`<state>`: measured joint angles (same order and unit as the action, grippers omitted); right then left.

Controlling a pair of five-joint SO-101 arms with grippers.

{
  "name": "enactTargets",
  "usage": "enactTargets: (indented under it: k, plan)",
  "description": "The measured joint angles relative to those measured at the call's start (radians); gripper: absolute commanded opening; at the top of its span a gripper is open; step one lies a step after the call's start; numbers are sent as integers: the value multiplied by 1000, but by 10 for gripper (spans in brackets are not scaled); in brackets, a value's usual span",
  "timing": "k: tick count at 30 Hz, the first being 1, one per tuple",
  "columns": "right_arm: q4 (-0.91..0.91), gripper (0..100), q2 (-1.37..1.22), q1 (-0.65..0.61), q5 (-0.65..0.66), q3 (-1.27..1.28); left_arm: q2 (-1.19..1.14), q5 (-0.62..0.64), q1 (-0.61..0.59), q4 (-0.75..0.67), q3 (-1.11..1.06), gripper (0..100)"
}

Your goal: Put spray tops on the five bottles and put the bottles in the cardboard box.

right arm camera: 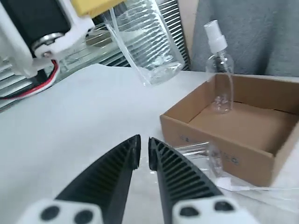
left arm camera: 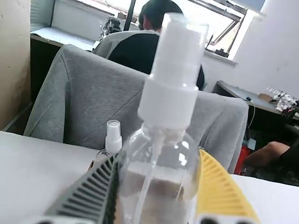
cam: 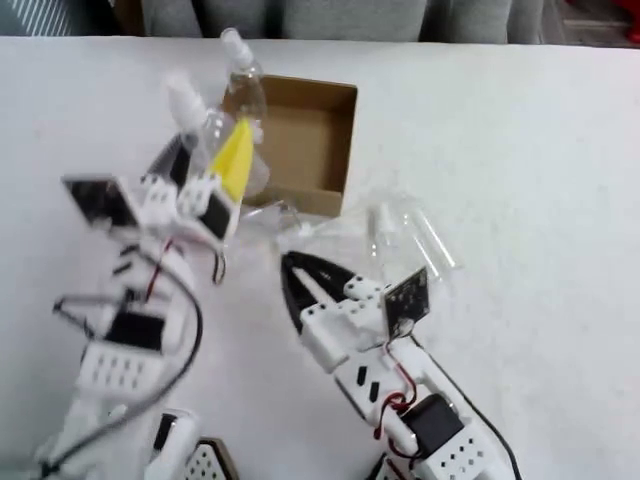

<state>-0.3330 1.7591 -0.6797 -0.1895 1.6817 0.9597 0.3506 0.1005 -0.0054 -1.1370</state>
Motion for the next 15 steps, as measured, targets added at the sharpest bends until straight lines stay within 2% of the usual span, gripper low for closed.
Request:
enactTargets:
  k: [8, 11, 15]
  plan:
    - [-170, 15, 0, 192, 0, 0, -635, 0, -31, -281, 250, 31]
    - [-183, 16, 0, 253, 0, 0, -838, 0, -54, -405, 331, 31]
    - [-183, 16, 0, 267, 0, 0, -1076, -72, -97, -506, 462, 30]
